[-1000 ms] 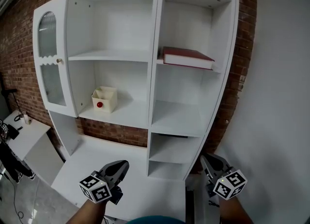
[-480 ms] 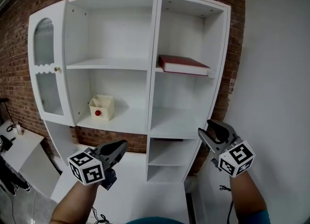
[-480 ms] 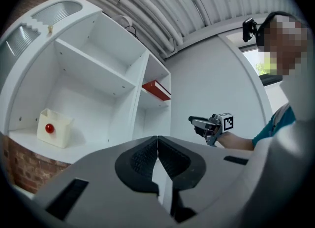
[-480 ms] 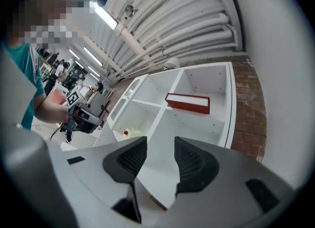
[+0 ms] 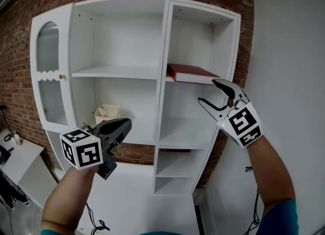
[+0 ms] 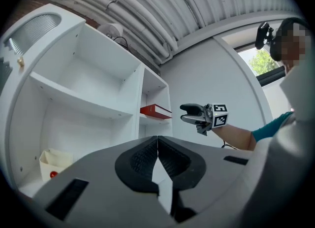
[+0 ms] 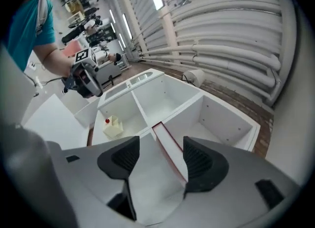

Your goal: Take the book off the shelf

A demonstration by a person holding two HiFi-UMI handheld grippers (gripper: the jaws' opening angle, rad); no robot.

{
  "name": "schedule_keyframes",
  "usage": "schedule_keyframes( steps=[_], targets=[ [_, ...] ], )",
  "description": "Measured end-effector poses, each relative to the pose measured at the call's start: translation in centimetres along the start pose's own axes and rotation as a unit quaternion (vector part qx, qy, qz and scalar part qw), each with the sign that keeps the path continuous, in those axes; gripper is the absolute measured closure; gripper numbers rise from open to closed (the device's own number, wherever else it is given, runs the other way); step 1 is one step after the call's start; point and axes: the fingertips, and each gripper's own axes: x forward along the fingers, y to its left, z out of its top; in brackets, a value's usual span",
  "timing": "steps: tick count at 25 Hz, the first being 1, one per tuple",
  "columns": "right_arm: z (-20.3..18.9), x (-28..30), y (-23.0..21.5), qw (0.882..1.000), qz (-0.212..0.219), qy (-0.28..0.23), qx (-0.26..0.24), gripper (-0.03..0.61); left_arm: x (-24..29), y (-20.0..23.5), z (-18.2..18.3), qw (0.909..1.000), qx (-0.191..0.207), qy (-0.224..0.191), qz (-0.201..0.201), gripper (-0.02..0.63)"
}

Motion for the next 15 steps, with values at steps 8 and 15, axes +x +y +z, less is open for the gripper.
schedule_keyframes(
  steps=[8,15],
  targets=[
    [-0.2,5.5,-1.9,0.991,0.027,0.073,-0.108,0.305,1.7,0.0,2.6,0.9995,0.029,0.013,-0.002,0.597],
    [-3.4,9.4,-2.1,0.971,0.047,0.150,-0.179,0.302,2.3,0.4,3.3,0.9993,0.035,0.012,-0.002,0.597]
  ],
)
